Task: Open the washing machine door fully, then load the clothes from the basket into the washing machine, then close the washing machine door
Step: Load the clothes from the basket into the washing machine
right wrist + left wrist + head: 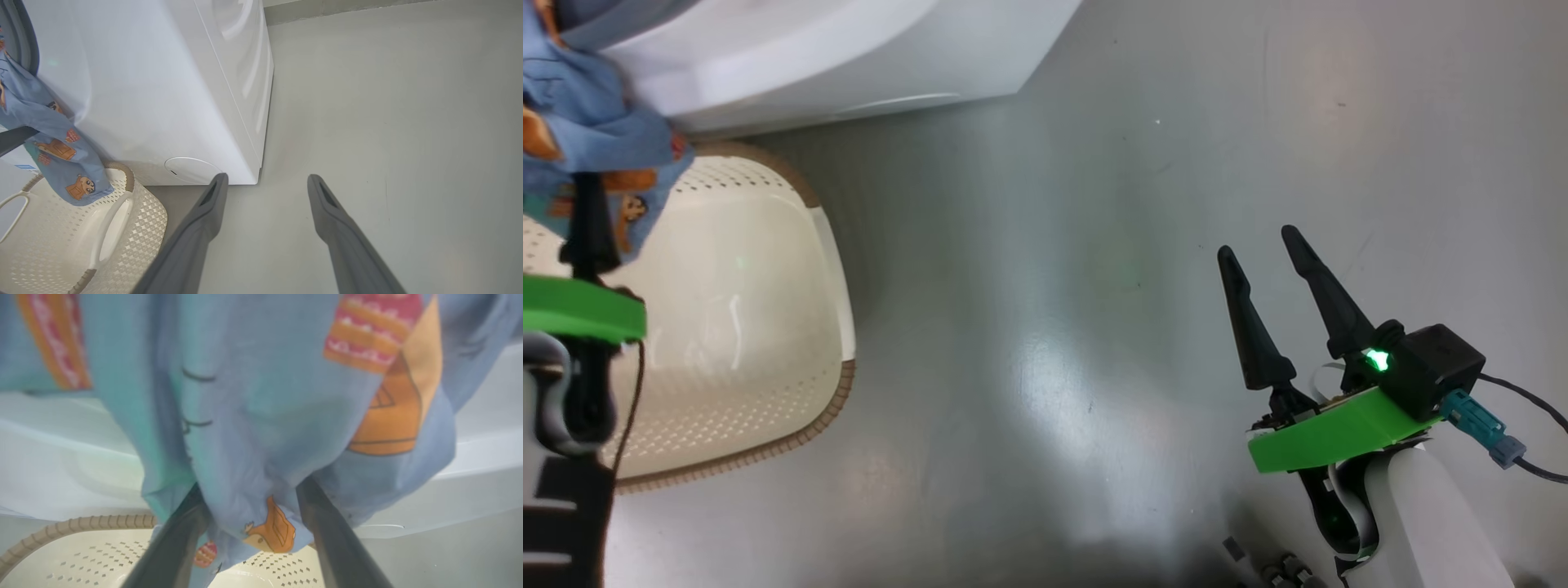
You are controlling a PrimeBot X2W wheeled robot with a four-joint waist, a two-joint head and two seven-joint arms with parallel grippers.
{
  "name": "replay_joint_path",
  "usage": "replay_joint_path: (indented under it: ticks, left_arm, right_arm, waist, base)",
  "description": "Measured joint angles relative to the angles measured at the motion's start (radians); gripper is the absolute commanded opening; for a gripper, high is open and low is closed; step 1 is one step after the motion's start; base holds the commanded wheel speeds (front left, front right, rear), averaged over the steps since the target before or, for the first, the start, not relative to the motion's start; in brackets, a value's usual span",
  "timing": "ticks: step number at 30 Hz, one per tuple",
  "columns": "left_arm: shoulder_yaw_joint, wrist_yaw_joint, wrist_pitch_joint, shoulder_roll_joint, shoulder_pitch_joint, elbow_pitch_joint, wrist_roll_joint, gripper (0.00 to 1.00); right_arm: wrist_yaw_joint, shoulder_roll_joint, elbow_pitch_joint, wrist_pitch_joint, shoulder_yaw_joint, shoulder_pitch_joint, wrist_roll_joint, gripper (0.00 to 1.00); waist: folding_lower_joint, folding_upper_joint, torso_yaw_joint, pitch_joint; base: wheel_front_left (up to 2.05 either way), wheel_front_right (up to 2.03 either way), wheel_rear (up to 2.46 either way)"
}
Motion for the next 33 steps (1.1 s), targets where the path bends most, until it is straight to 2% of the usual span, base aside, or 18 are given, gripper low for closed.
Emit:
replay_joint_path:
  ticks: [1,2,3,12,22,33]
  left_arm:
    - [-0.005,0.0,0.0,0.006,-0.009,0.0,-0.01,0.57]
    - [-0.01,0.0,0.0,0.01,-0.016,0.0,-0.019,0.16]
    - [-0.013,0.0,0.0,0.012,-0.02,-0.002,-0.024,0.0]
    - [-0.035,0.0,0.0,0.013,0.013,-0.061,-0.033,0.0]
    - [0.026,0.0,0.0,-0.057,0.172,-0.216,0.042,0.0]
    - [0.058,0.0,0.0,-0.045,0.172,-0.245,0.103,0.0]
  right_arm:
    - [0.0,0.0,0.0,0.0,0.0,0.0,0.003,1.0]
    - [0.0,0.0,0.0,0.0,0.0,0.0,0.003,1.0]
    - [0.0,0.0,0.0,0.0,0.0,0.0,0.003,1.0]
    - [0.0,0.0,0.011,0.0,-0.006,0.0,0.003,1.0]
    - [0.0,0.0,0.044,0.0,-0.012,0.007,0.003,1.0]
    - [0.0,0.0,0.063,0.0,-0.006,0.031,0.007,1.0]
  waist:
    - [0.0,0.0,-0.002,0.004]
    - [0.0,0.0,-0.005,0.007]
    - [0.0,0.0,-0.007,0.008]
    - [0.0,0.0,-0.003,-0.033]
    - [0.0,0.0,0.024,-0.139]
    - [0.0,0.0,0.038,-0.233]
  base:
    - [0.0,0.0,0.0]
    - [0.0,0.0,0.0]
    - [0.0,0.0,0.0]
    - [0.0,0.0,0.0]
    - [0.0,0.0,0.0]
    - [0.0,0.0,0.0]
